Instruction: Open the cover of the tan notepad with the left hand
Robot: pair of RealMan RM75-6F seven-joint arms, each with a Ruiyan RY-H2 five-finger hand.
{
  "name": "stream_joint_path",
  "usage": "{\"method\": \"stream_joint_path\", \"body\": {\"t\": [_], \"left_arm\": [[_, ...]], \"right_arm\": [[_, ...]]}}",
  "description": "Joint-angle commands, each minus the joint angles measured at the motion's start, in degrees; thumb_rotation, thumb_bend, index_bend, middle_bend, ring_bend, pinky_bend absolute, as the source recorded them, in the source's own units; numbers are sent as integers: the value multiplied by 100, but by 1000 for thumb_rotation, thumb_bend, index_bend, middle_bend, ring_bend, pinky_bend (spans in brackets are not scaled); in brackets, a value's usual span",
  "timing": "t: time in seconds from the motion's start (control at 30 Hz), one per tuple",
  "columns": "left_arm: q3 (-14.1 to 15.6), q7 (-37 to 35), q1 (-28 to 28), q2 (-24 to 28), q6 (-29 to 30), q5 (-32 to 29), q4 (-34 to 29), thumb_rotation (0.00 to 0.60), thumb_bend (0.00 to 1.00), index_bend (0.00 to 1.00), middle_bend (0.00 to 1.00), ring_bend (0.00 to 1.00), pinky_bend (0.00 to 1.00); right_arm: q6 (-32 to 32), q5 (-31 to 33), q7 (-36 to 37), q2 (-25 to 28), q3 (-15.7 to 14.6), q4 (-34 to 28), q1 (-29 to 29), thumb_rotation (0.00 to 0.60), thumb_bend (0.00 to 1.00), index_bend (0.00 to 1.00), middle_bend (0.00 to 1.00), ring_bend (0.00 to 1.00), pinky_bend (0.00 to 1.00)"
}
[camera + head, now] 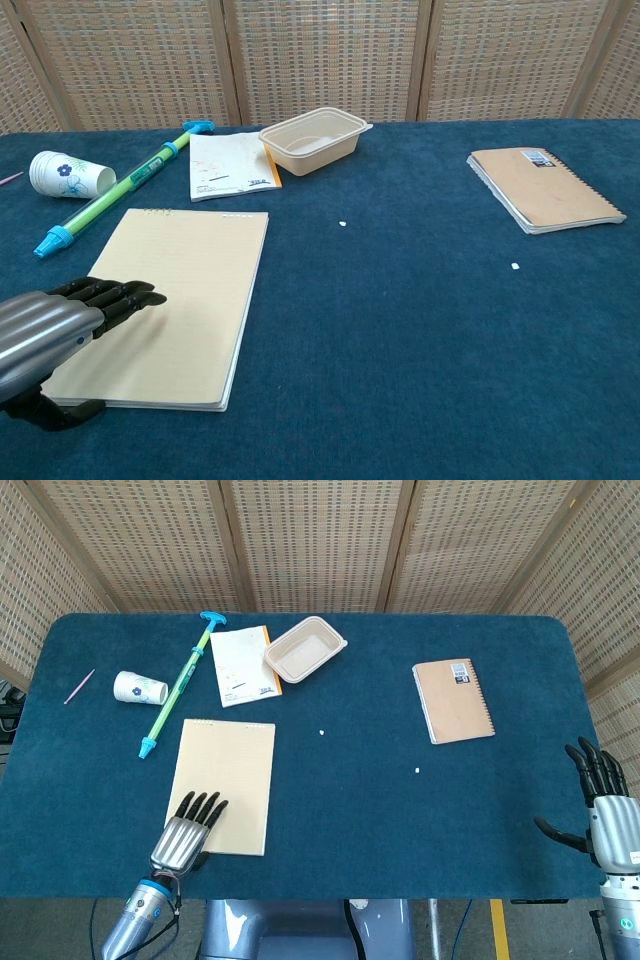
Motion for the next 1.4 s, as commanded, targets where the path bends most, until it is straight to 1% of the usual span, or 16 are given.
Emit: {"method": "stream_joint_path", "body": {"t": [0.03, 0.3, 0.5, 0.6, 0.77, 0.87, 0.93, 1.23, 1.4], "left_arm": [[5, 5, -5, -25, -4, 3, 55, 600, 377, 0, 0, 0, 8], [-30, -13, -39, -126, -6, 26, 273, 600, 382, 0, 0, 0, 7], [-76, -110, -111, -256, 31, 227, 591, 600, 488, 0, 0, 0, 8], [-136, -165, -166, -325, 20, 283, 743, 600, 564, 0, 0, 0, 8], [-239, -241, -267, -452, 52, 431, 1038, 600, 746, 0, 0, 0, 12], [-303, -324, -329, -540, 46, 486, 1221, 600, 835, 0, 0, 0, 16], [-341, -357, -361, -593, 19, 479, 1334, 600, 868, 0, 0, 0, 17], [-632, -408, -558, -728, -272, 153, 1638, 600, 860, 0, 0, 0, 17], [-822, -408, -698, -657, -585, -208, 1587, 600, 844, 0, 0, 0, 19]], "right_arm": [[-2, -2, -7, -2, 1, 0, 2, 600, 149, 7, 0, 0, 0], [5, 3, 4, 8, 6, -7, -5, 600, 149, 6, 0, 0, 0], [6, 3, 10, 8, 5, -11, -9, 600, 149, 7, 0, 0, 0], [3, 11, 14, 10, 10, -8, -9, 600, 149, 7, 0, 0, 0], [-18, 15, 11, 2, 5, 3, -3, 600, 149, 7, 0, 0, 0], [-31, 17, -6, -5, 4, 8, 3, 600, 149, 7, 0, 0, 0], [-31, 19, -3, -8, 4, 13, 2, 600, 149, 7, 0, 0, 0], [-45, 30, 17, 1, 11, 10, 6, 600, 148, 7, 0, 0, 0], [-50, 46, 40, 8, 17, 9, 5, 600, 149, 7, 0, 0, 0]]}}
